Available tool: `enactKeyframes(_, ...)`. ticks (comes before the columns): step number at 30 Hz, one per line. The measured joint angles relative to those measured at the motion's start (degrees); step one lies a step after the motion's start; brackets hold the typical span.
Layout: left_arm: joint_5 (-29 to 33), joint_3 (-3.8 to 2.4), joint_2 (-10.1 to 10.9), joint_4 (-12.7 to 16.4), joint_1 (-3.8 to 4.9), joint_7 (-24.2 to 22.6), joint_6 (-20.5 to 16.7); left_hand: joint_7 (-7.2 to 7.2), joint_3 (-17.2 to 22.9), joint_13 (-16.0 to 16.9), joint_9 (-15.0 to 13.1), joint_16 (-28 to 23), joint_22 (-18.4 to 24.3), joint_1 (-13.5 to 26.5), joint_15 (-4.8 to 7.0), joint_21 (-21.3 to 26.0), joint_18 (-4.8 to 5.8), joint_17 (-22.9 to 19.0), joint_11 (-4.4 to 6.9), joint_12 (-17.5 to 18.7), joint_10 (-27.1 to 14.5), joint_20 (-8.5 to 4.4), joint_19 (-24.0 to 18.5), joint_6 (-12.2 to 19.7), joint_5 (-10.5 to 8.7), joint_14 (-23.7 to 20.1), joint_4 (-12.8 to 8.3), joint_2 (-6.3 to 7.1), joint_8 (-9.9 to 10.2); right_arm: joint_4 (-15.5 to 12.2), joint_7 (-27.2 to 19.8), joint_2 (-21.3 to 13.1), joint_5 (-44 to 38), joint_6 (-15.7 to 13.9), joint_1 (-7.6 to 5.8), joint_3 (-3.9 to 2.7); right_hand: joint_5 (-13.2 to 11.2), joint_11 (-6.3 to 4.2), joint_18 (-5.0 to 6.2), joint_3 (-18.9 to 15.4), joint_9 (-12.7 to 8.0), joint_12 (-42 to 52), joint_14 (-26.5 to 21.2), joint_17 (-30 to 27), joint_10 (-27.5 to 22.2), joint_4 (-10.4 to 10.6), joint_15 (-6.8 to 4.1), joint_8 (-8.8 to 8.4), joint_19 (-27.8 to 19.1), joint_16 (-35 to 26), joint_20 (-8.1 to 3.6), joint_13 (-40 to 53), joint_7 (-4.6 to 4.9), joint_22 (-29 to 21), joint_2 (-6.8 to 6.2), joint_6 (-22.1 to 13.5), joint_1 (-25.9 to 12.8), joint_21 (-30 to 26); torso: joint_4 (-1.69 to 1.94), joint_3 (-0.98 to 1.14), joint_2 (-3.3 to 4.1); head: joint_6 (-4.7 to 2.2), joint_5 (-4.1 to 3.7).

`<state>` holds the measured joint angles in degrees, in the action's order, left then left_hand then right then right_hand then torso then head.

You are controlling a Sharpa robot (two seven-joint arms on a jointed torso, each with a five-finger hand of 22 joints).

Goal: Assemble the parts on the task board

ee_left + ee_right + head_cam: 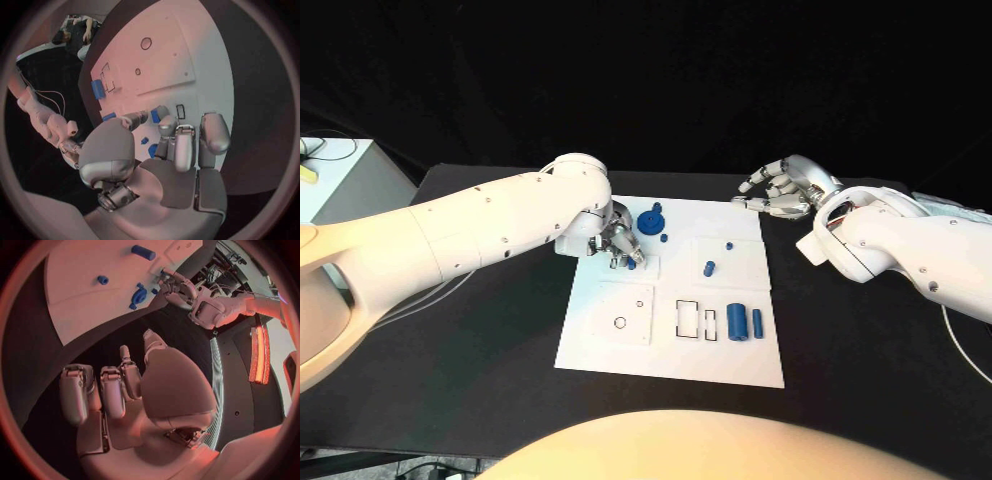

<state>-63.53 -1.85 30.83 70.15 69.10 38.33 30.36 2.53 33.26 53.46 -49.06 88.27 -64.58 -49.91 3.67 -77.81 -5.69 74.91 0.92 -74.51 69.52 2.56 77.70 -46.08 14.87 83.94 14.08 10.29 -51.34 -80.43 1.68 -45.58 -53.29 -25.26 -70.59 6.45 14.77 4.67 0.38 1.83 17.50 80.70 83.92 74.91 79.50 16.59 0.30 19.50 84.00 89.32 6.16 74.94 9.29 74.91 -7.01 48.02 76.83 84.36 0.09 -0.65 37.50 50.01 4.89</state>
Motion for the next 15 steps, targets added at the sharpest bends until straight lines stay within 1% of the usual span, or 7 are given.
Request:
enactKeyframes(4, -0.1, -0.02, 0.2, 0.3, -0.07, 0.0, -0.1, 0.0, -1.4, 0.0, 0.1, 0.0, 0.0, -0.3, 0.0, 0.0, 0.0, 0.0, 0.0, 0.0, 0.0, 0.0, 0.0, 0.0, 0.0, 0.0, 0.7, 0.29, 0.0, 0.0, 0.0, 0.0, 0.0, 0.0, 0.0, 0.0, 0.0, 0.0, 0.0, 0.0, 0.0, 0.0, 0.0, 0.0, 0.0, 0.0, 0.0, 0.0, 0.0, 0.0, 0.0, 0.0, 0.0, 0.0, 0.0, 0.0, 0.0, 0.0, -0.01, 0.0, 0.0, 0.0, 0.02)
enactKeyframes(10, -0.5, -0.38, 1.3, 1.9, -0.49, -0.1, -0.7, 0.21, -1.9, 0.0, 0.1, 0.0, 0.0, -0.3, 0.0, 0.0, 0.0, 0.0, 0.0, 0.0, 0.0, 0.0, 0.0, -0.2, 0.0, 0.0, 0.9, 0.29, 0.0, 0.0, -0.1, -0.1, 0.0, 0.0, 0.0, 0.0, 0.0, 0.0, 0.0, 0.0, 0.0, 0.0, 0.0, 0.0, 0.0, 0.0, 0.0, 0.0, 0.0, 0.0, 0.0, 0.0, 0.0, 0.0, 0.0, 0.0, 0.0, 0.0, -0.04, -0.03, 0.05, 0.0, -0.13)
enactKeyframes(11, -0.5, -0.52, 1.5, 2.2, -0.58, -0.1, -0.8, 0.21, -2.2, 0.0, 0.1, 0.0, 0.0, -0.8, 0.0, 0.0, 0.0, 0.0, 0.0, 0.0, 0.0, 0.0, 0.0, -0.2, 0.0, 0.0, 1.0, 0.35, 0.1, 0.0, -0.1, -0.1, 0.0, 0.0, 0.0, 0.0, 0.0, -0.11, 0.0, 0.0, 0.0, 0.0, 0.0, 0.0, -0.1, 0.0, 0.0, 0.0, 0.0, 0.0, 0.0, 0.0, 0.0, 0.0, 0.0, 0.0, 0.0, 0.0, -0.04, -0.04, 0.06, 0.0, -0.16)
enactKeyframes(13, -0.7, -1.1, 2.1, 3.0, -0.73, -0.1, -0.9, 0.21, -2.4, 0.0, 0.1, 0.0, 0.1, -0.9, 0.0, 0.3, 0.0, 0.0, 0.0, 0.0, 0.0, 0.0, 0.0, -0.2, 0.0, 0.0, 1.1, 0.25, 0.1, 0.0, -0.1, -0.1, 0.0, 0.0, 0.0, 0.0, 0.0, -0.2, 0.0, -0.2, 0.0, 0.0, 0.0, 0.0, -0.2, 0.2, 0.0, 0.0, 0.0, 0.0, 0.0, 0.0, 0.0, 0.0, 0.0, 0.0, 0.0, 0.0, -0.04, -0.04, 0.06, 0.0, -0.24)
enactKeyframes(15, -0.7, -1.9, 2.6, 3.7, -0.77, -0.1, -1.0, 0.21, -2.6, -0.1, 0.1, 0.0, 0.2, -0.9, 0.0, 0.3, 0.0, 0.0, 0.0, 0.0, 0.0, 0.0, 0.0, -0.2, 0.0, 0.0, 1.4, 0.25, 0.1, 0.0, -0.1, -0.1, 0.0, 0.0, 0.02, 0.0, 0.0, -0.2, 0.0, -0.2, 0.0, 0.0, 0.0, 0.0, -0.2, 0.2, 0.0, 0.0, 0.0, 0.0, 0.0, 0.0, 0.0, 0.0, 0.0, 0.0, 0.0, 0.0, -0.04, -0.07, 0.05, 0.0, -0.31)
